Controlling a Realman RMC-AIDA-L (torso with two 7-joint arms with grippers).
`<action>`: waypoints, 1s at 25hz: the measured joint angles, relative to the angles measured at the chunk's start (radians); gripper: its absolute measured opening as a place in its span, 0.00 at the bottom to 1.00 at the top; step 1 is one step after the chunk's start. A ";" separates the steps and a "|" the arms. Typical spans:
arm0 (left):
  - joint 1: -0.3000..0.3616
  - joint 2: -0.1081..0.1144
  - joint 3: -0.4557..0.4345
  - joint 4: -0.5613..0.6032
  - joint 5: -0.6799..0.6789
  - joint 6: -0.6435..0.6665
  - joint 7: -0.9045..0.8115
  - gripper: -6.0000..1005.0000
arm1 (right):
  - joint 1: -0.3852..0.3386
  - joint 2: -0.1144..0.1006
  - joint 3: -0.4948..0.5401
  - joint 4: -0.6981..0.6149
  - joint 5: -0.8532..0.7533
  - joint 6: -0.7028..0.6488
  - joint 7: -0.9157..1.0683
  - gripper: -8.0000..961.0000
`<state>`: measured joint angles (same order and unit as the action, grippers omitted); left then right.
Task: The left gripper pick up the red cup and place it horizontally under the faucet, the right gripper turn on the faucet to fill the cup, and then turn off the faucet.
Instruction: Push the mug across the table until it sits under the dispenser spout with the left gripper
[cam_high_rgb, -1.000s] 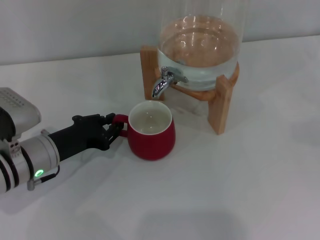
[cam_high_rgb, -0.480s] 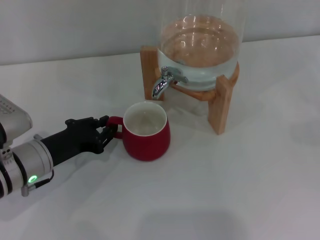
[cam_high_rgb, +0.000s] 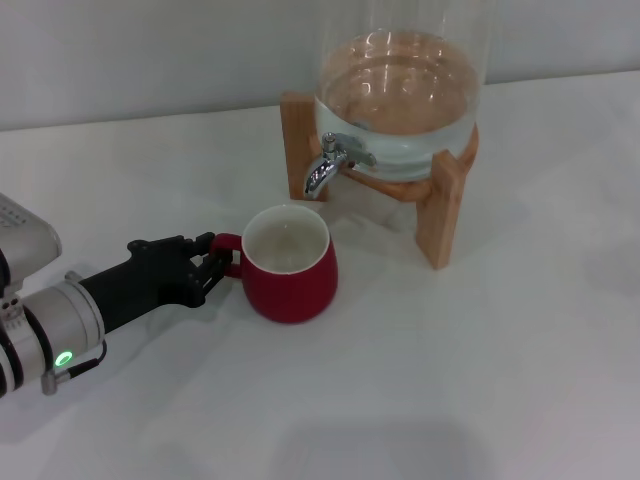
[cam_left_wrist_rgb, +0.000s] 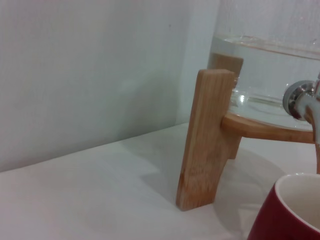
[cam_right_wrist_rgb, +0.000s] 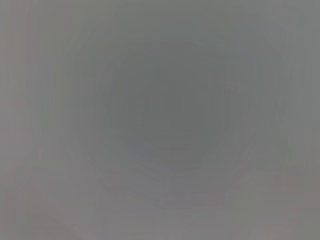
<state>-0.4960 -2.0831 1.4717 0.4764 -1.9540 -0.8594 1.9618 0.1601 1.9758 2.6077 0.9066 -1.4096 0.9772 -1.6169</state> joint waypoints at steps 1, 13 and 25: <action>0.001 0.000 0.000 0.000 0.000 0.001 0.000 0.24 | -0.001 0.000 0.000 0.000 0.000 0.000 0.000 0.75; 0.004 0.000 -0.006 0.014 -0.008 0.004 0.000 0.24 | -0.004 0.000 0.000 0.000 0.011 0.002 0.000 0.75; 0.008 0.000 0.000 0.022 -0.004 0.043 -0.035 0.43 | -0.002 0.000 0.000 0.000 0.014 0.001 -0.001 0.75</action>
<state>-0.4881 -2.0832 1.4720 0.4983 -1.9578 -0.8166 1.9269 0.1578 1.9757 2.6077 0.9066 -1.3958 0.9787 -1.6183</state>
